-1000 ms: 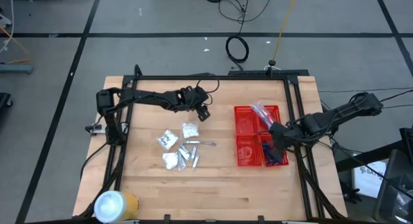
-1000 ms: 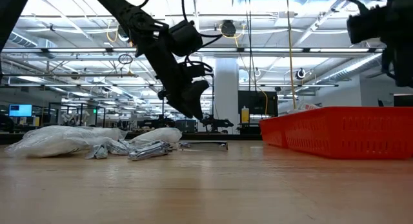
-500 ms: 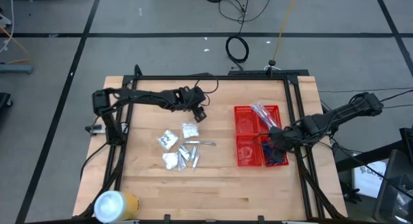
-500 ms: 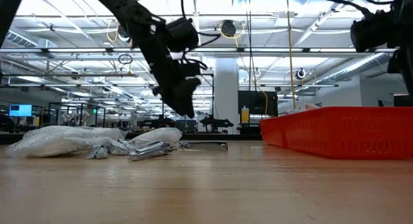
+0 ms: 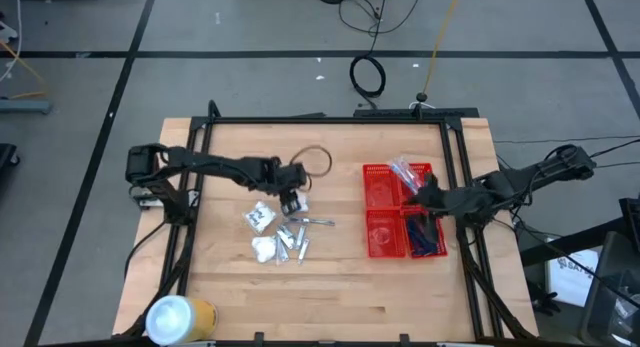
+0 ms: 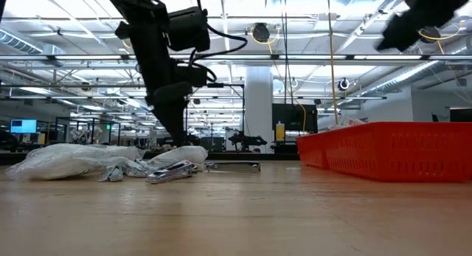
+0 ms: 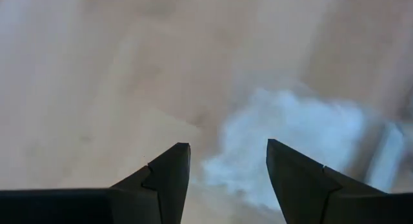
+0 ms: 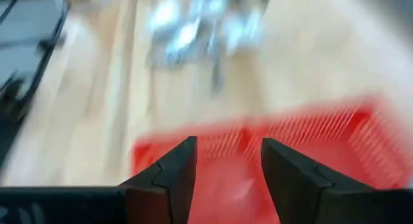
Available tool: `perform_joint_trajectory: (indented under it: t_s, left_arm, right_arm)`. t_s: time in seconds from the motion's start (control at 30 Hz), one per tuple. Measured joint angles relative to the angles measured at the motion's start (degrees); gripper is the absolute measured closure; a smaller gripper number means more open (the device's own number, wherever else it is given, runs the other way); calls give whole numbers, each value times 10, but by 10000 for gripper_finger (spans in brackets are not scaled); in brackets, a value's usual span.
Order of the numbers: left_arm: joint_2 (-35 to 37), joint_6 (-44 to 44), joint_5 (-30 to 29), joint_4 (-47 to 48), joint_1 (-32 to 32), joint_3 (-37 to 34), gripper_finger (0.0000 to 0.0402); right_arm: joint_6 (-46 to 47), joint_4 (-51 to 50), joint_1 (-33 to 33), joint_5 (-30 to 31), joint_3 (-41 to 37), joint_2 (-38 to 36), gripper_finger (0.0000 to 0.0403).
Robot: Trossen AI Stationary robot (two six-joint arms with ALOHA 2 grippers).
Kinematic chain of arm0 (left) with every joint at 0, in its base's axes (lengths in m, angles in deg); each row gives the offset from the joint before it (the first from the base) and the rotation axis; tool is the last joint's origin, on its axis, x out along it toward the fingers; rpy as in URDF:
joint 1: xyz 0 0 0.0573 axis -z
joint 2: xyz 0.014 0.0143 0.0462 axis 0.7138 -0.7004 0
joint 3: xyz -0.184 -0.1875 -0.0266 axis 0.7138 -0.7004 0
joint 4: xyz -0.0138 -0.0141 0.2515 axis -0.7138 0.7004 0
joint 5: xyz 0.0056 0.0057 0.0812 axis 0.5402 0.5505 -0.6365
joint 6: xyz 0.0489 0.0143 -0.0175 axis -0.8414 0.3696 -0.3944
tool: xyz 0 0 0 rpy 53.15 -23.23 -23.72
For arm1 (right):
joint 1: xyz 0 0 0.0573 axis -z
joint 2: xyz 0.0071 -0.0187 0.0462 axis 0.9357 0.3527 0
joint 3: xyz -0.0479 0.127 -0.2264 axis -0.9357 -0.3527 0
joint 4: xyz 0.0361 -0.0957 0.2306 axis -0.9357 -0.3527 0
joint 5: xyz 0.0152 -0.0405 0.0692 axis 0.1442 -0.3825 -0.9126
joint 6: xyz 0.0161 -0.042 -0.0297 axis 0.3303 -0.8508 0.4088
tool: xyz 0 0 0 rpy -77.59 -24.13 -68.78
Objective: Pick & Place Travel size toiletries
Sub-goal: Put the cotton pack into the top left red bin
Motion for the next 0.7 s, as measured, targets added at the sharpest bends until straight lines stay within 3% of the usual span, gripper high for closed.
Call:
perform_joint_trajectory:
  t_s: [0.1, 0.2, 0.4, 0.53, 0.7]
  left_arm:
    - [-17, -12, 13, -20, 25, -9, 202]
    - [-33, -12, 17, -32, 38, -9, 205]
    - [-64, -14, 18, -50, 31, -8, 233]
    - [-69, -17, 21, -53, 20, -7, 284]
    - [-53, -75, 23, -48, 17, 8, 379]
  right_arm:
    - [-119, 123, 0, 56, -26, -5, 239]
    - [-226, 262, 7, 58, -63, -5, 237]
    - [-331, 475, 26, 60, -148, -3, 242]
    - [-342, 568, 35, 60, -190, -5, 246]
    - [-361, 611, 35, 63, -212, -8, 248]
